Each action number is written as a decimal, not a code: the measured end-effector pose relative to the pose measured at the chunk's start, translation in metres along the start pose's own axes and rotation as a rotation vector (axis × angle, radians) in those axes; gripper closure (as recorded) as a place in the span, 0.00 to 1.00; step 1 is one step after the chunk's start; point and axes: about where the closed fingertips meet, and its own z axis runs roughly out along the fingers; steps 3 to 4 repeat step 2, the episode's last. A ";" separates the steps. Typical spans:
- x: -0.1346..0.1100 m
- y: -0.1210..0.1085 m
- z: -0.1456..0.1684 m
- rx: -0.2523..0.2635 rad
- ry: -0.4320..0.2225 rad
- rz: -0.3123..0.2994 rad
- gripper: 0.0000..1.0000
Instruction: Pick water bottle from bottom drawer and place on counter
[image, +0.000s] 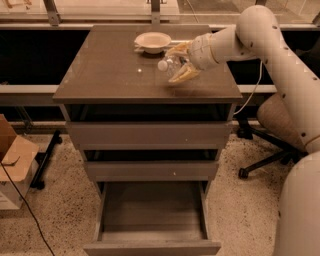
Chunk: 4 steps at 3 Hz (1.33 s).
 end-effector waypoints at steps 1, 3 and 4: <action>-0.001 -0.002 0.003 0.001 -0.003 -0.002 0.00; -0.001 -0.002 0.003 0.001 -0.003 -0.002 0.00; -0.001 -0.002 0.003 0.001 -0.003 -0.002 0.00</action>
Offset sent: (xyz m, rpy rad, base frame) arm 0.0023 0.0025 0.0003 0.0020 -0.0013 0.0027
